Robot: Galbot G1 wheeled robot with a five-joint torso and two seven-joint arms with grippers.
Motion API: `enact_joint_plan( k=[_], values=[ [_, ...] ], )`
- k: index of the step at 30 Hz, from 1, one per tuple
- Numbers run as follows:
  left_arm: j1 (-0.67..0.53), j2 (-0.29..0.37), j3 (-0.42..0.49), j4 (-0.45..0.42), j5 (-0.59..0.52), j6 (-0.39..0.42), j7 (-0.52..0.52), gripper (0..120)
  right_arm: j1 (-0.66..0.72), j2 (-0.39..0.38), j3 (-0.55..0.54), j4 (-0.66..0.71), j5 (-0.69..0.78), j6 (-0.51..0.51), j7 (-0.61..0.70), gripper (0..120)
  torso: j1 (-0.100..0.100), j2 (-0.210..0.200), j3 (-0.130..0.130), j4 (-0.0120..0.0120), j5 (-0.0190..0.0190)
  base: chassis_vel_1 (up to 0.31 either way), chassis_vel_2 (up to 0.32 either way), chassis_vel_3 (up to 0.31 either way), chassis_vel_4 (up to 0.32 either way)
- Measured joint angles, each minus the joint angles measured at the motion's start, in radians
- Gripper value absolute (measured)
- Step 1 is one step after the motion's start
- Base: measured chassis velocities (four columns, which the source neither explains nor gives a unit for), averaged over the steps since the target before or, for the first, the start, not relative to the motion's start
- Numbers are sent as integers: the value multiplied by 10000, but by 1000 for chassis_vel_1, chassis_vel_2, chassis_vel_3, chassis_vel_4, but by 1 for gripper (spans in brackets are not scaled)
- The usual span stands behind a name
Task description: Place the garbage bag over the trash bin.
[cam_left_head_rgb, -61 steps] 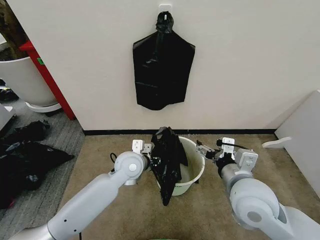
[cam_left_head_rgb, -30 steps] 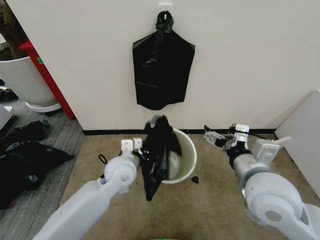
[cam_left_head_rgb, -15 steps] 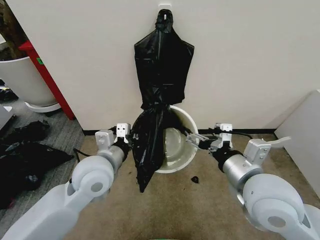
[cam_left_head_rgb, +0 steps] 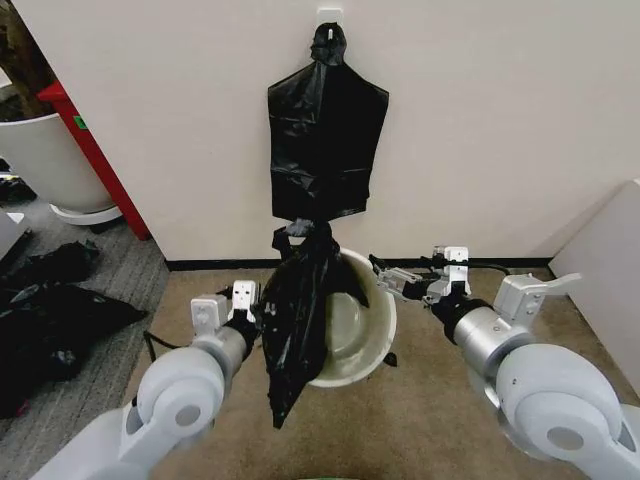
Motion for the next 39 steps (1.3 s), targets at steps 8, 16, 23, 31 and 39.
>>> enact_joint_plan(
  k=[8,16,23,31,39],
  values=[
    [459,-19,-155,-447,409,-406,88,0,53,-83,-19,-5,-22,78,-267,100,0,0,0,1,0,0,0,0,0],
    [-694,-94,-60,-153,389,-620,166,0,383,-278,-46,-10,418,1060,-2020,100,0,0,1,0,-2,0,0,0,0],
    [-966,-301,40,-12,411,-620,46,0,343,-391,-480,-12,388,1294,-3162,100,0,0,1,0,-1,0,0,0,0],
    [-1288,-265,33,112,470,-593,14,0,323,-145,-999,-13,1069,804,-3127,100,0,0,1,0,0,0,0,0,0],
    [-1437,-347,203,317,952,-626,306,0,363,92,-1216,-14,1611,717,-2828,100,0,0,1,0,0,0,0,0,0]
  ],
)
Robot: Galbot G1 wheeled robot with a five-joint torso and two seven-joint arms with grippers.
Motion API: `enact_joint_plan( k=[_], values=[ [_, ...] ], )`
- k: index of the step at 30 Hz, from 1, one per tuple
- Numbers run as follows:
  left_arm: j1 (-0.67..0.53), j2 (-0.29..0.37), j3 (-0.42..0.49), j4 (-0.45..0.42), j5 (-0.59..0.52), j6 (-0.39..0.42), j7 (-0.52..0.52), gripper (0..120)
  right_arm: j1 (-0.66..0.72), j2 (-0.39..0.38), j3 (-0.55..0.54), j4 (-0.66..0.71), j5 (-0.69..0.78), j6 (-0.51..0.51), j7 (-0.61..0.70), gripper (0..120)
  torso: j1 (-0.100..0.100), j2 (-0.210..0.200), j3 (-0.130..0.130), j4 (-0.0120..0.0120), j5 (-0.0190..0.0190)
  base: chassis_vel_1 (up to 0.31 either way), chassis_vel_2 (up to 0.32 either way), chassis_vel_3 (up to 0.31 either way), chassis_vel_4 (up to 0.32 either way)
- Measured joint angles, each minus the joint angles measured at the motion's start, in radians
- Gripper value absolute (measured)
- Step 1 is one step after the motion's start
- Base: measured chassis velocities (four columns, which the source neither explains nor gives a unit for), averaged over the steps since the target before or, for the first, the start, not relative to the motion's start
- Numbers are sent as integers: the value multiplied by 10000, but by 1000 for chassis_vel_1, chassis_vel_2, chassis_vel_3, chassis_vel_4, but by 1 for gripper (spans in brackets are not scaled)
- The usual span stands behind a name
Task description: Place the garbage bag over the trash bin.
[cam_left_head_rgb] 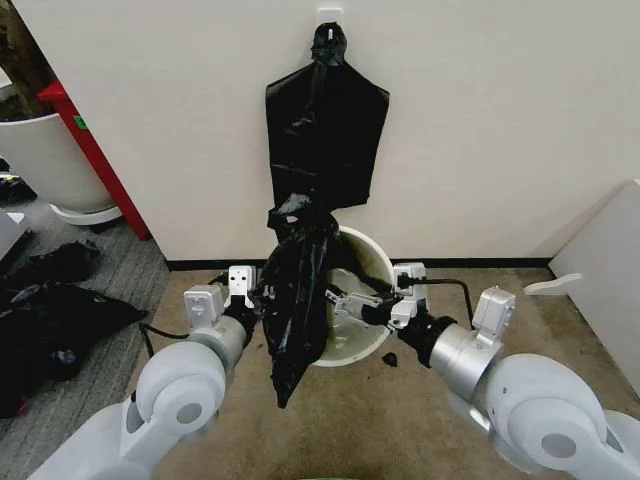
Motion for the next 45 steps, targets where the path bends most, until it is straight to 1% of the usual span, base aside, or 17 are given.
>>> enact_joint_plan(
  k=[6,11,15,20,21,27,28,29,31,33,35,36,38,40,41,43,45],
  values=[
    [12,-66,111,36,269,0,179,0,535,288,-726,0,-31,139,-10,100,0,0,0,1,-1,0,0,0,0],
    [65,-17,83,13,354,0,294,0,917,542,-1167,2,-117,147,54,100,0,0,0,1,-1,0,0,0,0],
    [90,-1,57,-23,407,0,364,0,1183,693,-1371,2,-133,159,201,98,0,0,0,1,-1,0,0,0,0],
    [118,0,26,-85,476,-13,453,0,1351,758,-1496,-30,-160,218,421,77,0,0,0,0,-1,0,0,0,0],
    [118,0,26,-85,476,-13,453,0,1351,758,-1496,-30,-160,218,421,77,0,0,0,0,-1,0,0,0,0],
    [96,-6,7,-136,487,-26,530,0,1430,881,-1698,-280,-145,266,667,52,0,0,0,0,0,0,0,0,0],
    [96,-6,7,-136,487,-26,530,0,1430,881,-1698,-280,-145,266,667,52,0,0,0,0,0,0,0,0,0],
    [92,-6,4,-137,503,-32,546,0,1459,894,-1725,-308,-145,273,699,47,0,0,0,0,0,0,0,0,0],
    [92,-9,-8,-137,534,-45,587,0,1545,920,-1788,-364,-131,304,765,40,0,0,0,1,0,0,0,0,0],
    [106,-38,-15,-137,558,-72,610,0,1597,945,-1824,-424,-126,330,807,30,0,0,0,0,0,0,0,0,0],
    [134,-57,-27,-127,586,-93,621,0,1603,944,-1837,-445,-126,350,837,23,0,0,0,0,0,0,0,0,0],
    [134,-57,-27,-127,586,-93,621,0,1603,944,-1837,-445,-126,350,837,23,0,0,0,0,0,0,0,0,0],
    [166,-66,-56,-94,638,-138,646,0,1572,901,-1817,-445,-126,361,853,15,0,0,0,1,0,0,0,0,0],
    [183,-97,-91,-53,668,-188,677,0,1497,846,-1759,-447,-130,365,871,4,0,0,0,1,0,0,0,0,0],
    [183,-97,-91,-53,668,-188,677,0,1497,846,-1759,-447,-130,365,871,4,0,0,0,1,0,0,0,0,0],
    [184,-151,-103,-21,692,-220,681,0,1430,814,-1716,-483,-148,369,908,0,0,0,0,0,0,0,0,0,0],
    [174,-213,-108,0,703,-247,683,0,1382,807,-1679,-525,-169,371,989,0,0,0,0,0,0,0,0,0,0]
  ],
)
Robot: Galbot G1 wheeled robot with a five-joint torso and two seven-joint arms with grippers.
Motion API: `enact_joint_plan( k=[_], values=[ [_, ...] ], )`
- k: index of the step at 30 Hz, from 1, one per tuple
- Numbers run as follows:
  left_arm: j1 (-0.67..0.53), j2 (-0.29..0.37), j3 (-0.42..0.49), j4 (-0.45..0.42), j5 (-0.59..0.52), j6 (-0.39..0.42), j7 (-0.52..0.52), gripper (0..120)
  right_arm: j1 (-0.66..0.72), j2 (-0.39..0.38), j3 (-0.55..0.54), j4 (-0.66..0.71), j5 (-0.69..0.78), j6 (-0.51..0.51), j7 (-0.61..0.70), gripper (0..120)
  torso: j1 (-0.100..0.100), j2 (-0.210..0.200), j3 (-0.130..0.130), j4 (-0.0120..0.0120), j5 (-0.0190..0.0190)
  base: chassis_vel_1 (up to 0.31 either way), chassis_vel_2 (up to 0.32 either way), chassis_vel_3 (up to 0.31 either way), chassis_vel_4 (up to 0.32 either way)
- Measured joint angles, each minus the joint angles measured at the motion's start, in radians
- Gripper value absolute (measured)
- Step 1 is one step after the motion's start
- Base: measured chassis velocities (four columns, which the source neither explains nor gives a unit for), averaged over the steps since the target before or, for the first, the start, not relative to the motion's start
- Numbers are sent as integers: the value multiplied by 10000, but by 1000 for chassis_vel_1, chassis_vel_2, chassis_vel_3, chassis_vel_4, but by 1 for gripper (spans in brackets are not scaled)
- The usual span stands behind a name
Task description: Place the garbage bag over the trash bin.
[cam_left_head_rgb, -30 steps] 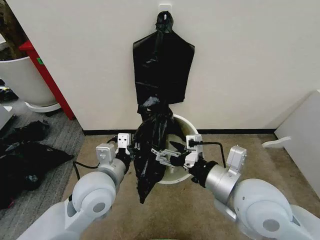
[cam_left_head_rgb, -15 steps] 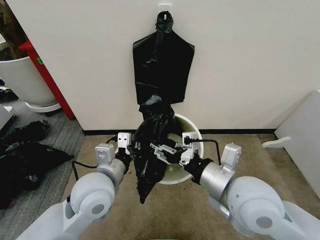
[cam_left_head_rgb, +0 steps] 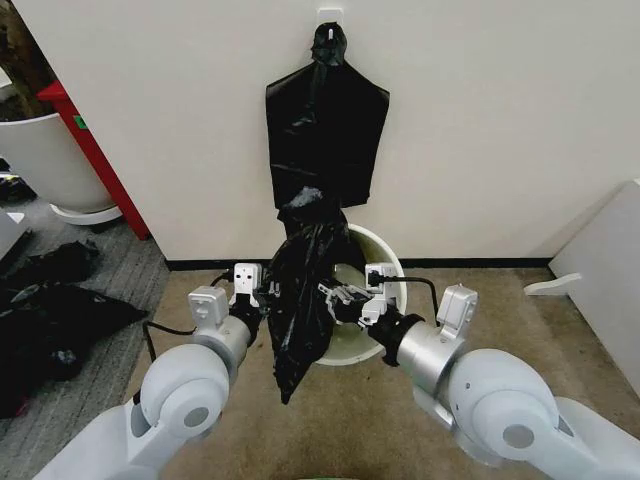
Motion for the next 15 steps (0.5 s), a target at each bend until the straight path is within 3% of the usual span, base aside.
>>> enact_joint_plan(
  k=[15],
  values=[
    [-30,-23,-273,227,50,-131,30,0,-305,-861,1091,481,74,43,773,0,0,0,0,0,0,0,0,0,0]
  ],
)
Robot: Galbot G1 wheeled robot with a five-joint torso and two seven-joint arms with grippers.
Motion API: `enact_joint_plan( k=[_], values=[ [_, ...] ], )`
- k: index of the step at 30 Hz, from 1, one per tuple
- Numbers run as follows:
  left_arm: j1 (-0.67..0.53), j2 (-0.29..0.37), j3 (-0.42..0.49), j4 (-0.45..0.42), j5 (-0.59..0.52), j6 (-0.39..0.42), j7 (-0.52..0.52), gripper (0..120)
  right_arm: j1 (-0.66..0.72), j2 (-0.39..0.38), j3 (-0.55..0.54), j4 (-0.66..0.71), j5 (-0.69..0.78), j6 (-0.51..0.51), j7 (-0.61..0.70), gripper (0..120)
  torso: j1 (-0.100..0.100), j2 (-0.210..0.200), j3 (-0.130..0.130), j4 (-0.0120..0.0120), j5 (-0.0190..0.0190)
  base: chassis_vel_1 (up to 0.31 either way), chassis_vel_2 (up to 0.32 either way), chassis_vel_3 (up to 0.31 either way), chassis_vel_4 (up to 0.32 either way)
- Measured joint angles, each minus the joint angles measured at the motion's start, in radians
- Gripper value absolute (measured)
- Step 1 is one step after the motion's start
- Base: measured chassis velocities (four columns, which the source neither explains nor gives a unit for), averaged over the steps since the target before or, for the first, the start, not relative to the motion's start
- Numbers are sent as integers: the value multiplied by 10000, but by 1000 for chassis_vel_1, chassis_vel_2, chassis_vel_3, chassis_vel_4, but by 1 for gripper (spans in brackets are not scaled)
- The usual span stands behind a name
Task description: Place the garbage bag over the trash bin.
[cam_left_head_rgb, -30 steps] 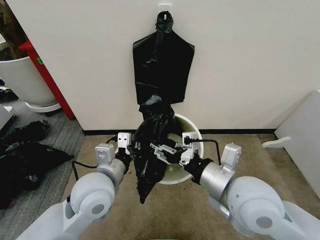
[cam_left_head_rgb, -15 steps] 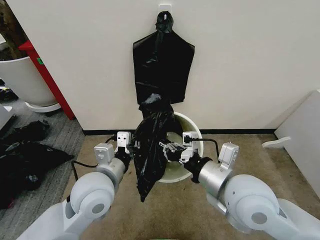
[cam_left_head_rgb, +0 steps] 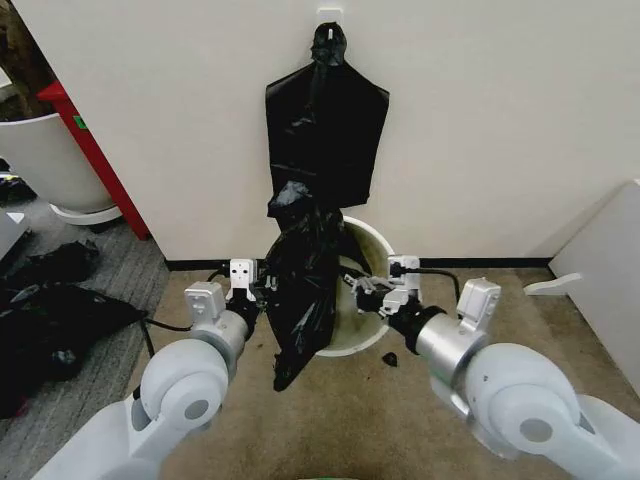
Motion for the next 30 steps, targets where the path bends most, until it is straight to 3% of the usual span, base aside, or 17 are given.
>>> enact_joint_plan(
  k=[11,22,30],
  values=[
    [258,-155,-135,308,415,-182,10,0,-169,-684,545,45,-68,20,1217,0,0,0,0,0,1,0,0,0,0],
    [710,-187,-309,384,699,-448,40,0,-278,-858,602,61,59,-35,1929,0,0,0,0,1,0,0,0,0,0],
    [872,-448,-353,410,723,-718,201,0,-498,-1053,1325,59,709,-455,2512,0,0,0,0,0,0,0,0,0,0]
  ],
)
